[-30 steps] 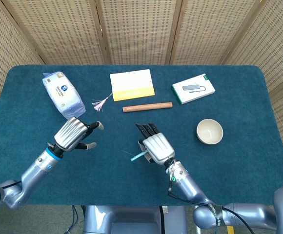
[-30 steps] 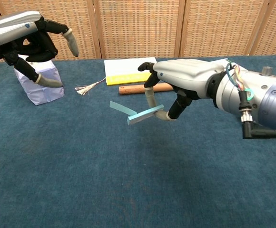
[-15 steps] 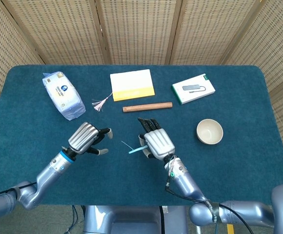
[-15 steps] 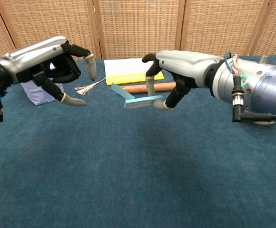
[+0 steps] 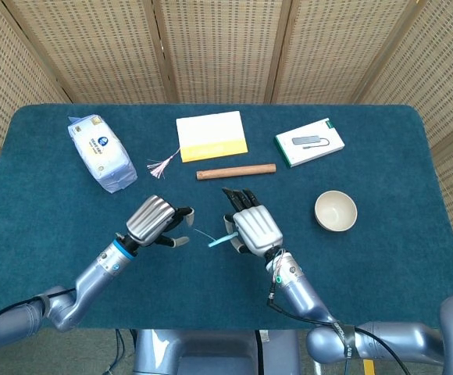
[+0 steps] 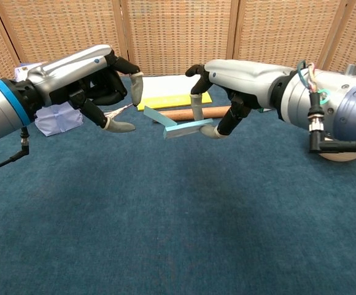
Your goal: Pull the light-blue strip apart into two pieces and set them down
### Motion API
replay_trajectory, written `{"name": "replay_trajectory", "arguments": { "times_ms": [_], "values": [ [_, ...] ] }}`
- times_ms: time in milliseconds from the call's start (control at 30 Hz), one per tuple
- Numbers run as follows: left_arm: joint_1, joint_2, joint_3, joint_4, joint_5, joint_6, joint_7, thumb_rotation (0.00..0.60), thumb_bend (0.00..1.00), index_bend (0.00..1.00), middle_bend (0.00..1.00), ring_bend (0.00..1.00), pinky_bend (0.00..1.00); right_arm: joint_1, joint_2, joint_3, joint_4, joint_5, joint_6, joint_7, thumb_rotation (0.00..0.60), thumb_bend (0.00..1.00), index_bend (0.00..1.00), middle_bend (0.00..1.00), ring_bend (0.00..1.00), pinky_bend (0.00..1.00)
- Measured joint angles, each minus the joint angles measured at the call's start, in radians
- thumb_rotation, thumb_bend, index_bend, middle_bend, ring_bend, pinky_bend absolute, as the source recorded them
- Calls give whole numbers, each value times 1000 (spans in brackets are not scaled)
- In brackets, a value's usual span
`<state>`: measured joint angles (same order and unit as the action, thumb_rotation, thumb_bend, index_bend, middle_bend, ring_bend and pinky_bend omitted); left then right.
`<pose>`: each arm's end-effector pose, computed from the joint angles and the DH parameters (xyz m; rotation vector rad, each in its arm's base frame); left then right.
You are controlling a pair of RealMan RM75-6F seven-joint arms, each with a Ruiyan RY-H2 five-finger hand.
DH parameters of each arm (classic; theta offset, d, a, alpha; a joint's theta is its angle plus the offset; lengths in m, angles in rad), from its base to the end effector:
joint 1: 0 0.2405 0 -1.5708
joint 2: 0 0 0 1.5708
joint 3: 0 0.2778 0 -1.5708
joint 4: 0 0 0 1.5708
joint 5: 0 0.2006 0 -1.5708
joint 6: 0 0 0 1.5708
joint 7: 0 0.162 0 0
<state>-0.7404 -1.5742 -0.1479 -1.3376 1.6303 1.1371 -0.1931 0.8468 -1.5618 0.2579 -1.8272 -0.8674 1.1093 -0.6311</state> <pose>-0.1199 0.3588 0.0004 -1.9805 -0.8642 -1.4436 -0.0647 -0.3454 -0.0067 1.8733 -1.0047 1.0511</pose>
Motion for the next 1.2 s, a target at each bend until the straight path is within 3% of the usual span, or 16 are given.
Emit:
{"name": "replay_trajectory", "arguments": {
  "times_ms": [500, 833, 1200],
  "values": [
    [-24, -7, -18, -54, -84, -47, 13, 600, 281, 680, 939, 957, 986, -2, 4, -1, -17, 21, 28, 20, 600, 543, 623, 0, 0, 0],
    [-34, 0, -15, -68, -97, -51, 31, 600, 348, 682, 939, 957, 986, -2, 26, -10, -34, 28, 32, 23, 600, 543, 623, 0, 0, 0],
    [-47, 9, -12, -76, -99, -60, 48, 600, 344, 681, 939, 957, 986, 2, 37, -16, -42, 29, 39, 17, 600, 543, 623, 0, 0, 0]
  ]
}}
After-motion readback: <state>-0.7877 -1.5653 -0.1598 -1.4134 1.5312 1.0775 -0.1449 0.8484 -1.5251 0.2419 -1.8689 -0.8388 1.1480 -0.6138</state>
